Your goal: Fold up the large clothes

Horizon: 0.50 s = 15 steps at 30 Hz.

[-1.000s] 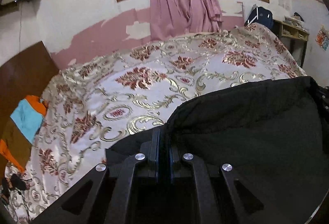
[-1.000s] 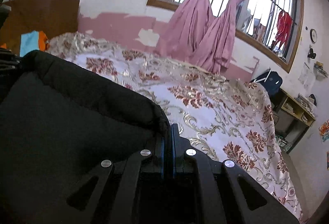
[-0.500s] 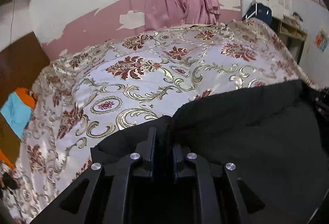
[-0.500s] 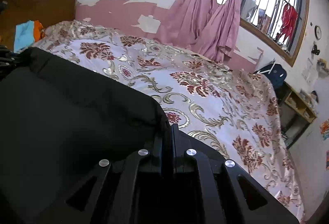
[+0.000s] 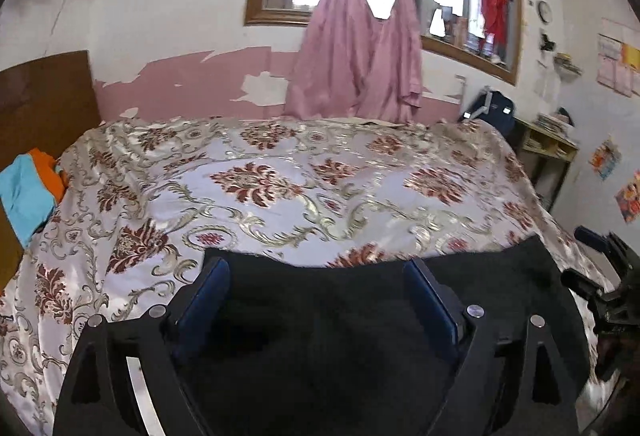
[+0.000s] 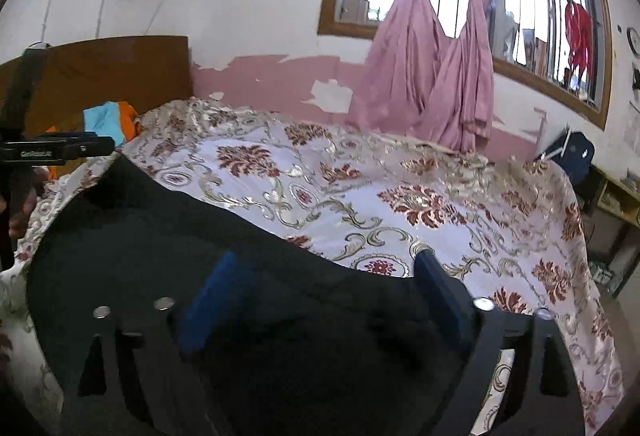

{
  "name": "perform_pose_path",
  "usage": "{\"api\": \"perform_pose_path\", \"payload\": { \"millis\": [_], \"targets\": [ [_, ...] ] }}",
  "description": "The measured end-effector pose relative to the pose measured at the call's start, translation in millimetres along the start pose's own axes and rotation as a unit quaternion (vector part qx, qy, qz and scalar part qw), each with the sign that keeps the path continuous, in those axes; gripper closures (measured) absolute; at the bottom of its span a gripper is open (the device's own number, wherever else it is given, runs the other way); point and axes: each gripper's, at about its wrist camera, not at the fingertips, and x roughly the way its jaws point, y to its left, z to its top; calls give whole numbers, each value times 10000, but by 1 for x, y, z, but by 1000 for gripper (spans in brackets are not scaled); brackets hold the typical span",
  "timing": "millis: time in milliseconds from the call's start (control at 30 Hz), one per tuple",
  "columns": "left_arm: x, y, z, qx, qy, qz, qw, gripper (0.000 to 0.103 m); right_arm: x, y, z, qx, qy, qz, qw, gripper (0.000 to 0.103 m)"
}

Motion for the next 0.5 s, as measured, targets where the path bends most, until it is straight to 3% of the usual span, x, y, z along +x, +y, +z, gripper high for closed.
{"api": "perform_pose_path", "payload": {
  "millis": [100,333,500],
  "targets": [
    [-15,-10,-21,158,13,-152,9998,11,-18,6,-8,-16,35,132,9999,12],
    [-24,-35,-90,463,486,-1045,9923,10,-28,26,-67,91,779,816,9936,11],
    [-3,-46,-106,877,707,-854,9900,8,-6,36,-91,54,1071,850,9906,11]
  ]
}}
